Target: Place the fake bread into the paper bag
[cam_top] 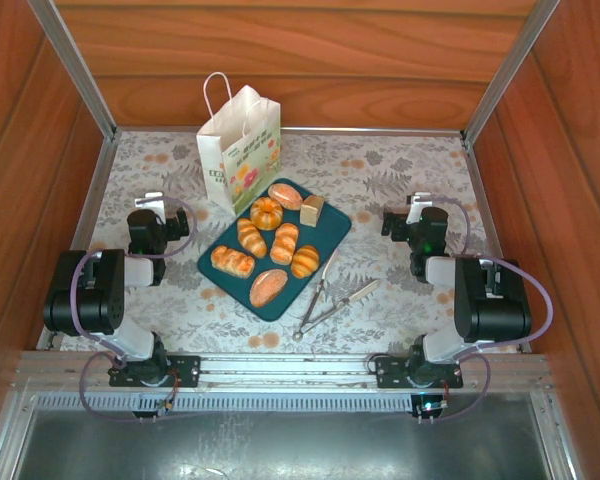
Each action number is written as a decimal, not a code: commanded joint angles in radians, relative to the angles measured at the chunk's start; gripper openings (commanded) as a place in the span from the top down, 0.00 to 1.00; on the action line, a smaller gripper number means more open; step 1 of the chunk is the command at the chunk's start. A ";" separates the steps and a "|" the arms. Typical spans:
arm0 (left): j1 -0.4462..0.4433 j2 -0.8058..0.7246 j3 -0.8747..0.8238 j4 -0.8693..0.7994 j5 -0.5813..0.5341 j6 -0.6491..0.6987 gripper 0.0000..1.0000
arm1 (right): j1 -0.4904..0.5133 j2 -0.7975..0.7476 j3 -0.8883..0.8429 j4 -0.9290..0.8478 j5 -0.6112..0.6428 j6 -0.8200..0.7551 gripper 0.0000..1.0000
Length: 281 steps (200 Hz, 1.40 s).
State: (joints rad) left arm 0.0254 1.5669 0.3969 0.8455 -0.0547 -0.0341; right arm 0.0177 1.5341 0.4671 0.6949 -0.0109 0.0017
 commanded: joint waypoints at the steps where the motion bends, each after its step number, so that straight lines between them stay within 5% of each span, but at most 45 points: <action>1: 0.005 -0.020 -0.013 0.015 0.010 -0.010 0.00 | -0.010 -0.007 0.006 0.012 -0.002 -0.002 0.00; 47: 0.004 -0.058 -0.012 0.009 -0.025 -0.017 0.00 | -0.010 -0.057 -0.023 0.040 0.044 0.018 0.00; 97: 0.004 -0.185 -0.013 -0.082 -0.101 -0.037 0.00 | -0.012 -0.235 0.133 -0.382 0.142 0.096 0.00; 127: 0.004 -0.329 0.001 -0.193 -0.182 -0.117 0.00 | -0.018 -0.303 0.276 -0.707 0.277 0.412 0.00; 152: 0.004 -0.446 0.044 -0.344 -0.205 -0.241 0.00 | -0.030 -0.336 0.337 -0.826 0.091 0.439 0.01; 200: -0.001 -0.631 0.163 -0.763 -0.168 -0.427 0.00 | -0.014 -0.418 0.390 -1.037 -0.241 0.585 0.25; 236: -0.007 -0.611 0.314 -1.081 -0.111 -0.447 0.00 | 0.144 -0.459 0.430 -1.280 -0.224 0.721 0.28; 281: -0.021 -0.529 0.418 -1.209 -0.044 -0.446 0.00 | 0.388 -0.449 0.455 -1.497 -0.104 0.988 0.23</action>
State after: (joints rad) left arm 0.0135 1.0111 0.7773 -0.2096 -0.1516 -0.4644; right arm 0.3153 1.0790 0.9051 -0.6109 -0.1711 0.7856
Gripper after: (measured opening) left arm 0.998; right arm 0.754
